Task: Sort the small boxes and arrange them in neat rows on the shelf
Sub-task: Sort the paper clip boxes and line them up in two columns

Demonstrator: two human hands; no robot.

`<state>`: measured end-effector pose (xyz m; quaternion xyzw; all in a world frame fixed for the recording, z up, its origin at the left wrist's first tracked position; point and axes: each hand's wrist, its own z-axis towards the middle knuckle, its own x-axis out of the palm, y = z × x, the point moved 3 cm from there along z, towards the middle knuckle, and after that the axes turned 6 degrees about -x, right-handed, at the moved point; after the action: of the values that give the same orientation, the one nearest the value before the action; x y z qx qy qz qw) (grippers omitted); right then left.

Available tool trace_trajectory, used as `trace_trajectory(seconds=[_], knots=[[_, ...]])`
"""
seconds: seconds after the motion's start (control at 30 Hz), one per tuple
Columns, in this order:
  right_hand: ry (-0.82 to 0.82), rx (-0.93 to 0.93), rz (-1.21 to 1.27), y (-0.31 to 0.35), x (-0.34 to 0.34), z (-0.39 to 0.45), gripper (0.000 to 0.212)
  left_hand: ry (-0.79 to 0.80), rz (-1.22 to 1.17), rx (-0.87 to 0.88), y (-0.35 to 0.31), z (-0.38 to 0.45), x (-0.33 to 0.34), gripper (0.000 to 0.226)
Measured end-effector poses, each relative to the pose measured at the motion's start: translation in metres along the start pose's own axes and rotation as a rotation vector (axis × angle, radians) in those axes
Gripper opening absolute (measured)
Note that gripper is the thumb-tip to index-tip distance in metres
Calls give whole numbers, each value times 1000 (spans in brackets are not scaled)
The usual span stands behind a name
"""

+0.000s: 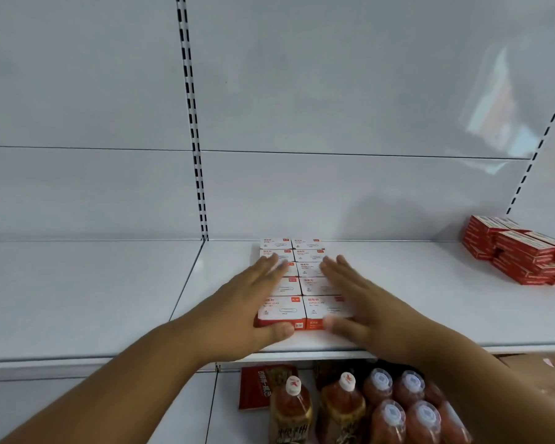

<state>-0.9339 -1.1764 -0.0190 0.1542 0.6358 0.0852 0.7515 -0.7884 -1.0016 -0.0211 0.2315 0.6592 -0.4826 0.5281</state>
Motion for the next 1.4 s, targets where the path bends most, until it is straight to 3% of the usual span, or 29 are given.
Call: trace_trajectory(seconds=[0.13,0.2,0.27,0.37,0.43,0.6,0.8,0.9,1.0,1.03,1.1,1.2,1.33,1.4], knots=[[-474,268,1061,-7,-11,8,90,-256,-974,-238,-3,-1,-13,50],[-565,319,1263,-15,-11,22,80,-308,-1357,-321,0,10,-14,54],[-501,410,1277,-13,-9,34,75,-303,-1528,-381,-4,19,-15,59],[-321,594,1234,-1,-2,46,75,-247,-1522,-446,-20,25,-12,58],[-261,601,1100,1,2,50,74,-259,-1395,-464,-28,21,-13,56],[-340,554,1007,-13,10,53,57,-230,-1327,-447,-32,21,-12,44],[-259,570,1111,-16,11,52,38,-174,-1319,-479,-32,25,-7,41],[-241,547,1177,-23,10,57,42,-185,-1311,-477,-31,28,-8,41],[-250,551,1157,-35,-1,68,81,-228,-1396,-456,-19,36,-20,55],[-261,539,1140,-34,-7,73,86,-255,-1380,-412,-13,36,-25,64],[-278,524,1134,-32,-13,83,77,-294,-1392,-357,-11,44,-32,72],[-248,631,1135,-28,-8,88,57,-253,-1447,-494,-15,65,-30,68],[-230,594,1078,-25,-4,90,73,-253,-1368,-458,-25,69,-25,60],[-209,578,1051,-25,-4,91,72,-277,-1318,-472,-22,70,-23,45]])
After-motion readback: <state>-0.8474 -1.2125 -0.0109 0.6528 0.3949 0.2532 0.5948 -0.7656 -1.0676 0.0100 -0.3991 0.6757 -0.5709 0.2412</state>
